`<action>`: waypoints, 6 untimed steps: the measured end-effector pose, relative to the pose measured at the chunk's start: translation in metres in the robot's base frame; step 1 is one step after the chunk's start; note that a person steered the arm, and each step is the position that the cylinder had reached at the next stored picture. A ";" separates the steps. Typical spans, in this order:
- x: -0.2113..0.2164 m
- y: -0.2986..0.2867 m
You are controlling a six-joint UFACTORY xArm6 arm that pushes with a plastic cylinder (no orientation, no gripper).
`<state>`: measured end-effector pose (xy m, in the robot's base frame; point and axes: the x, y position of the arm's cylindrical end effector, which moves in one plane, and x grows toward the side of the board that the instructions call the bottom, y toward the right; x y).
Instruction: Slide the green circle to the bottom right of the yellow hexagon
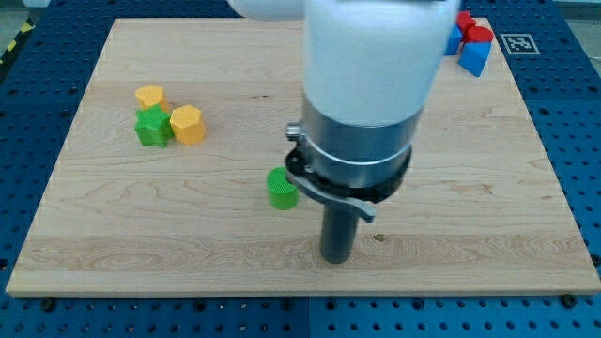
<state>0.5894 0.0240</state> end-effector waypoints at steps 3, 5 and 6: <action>-0.038 -0.001; -0.060 -0.070; -0.084 -0.096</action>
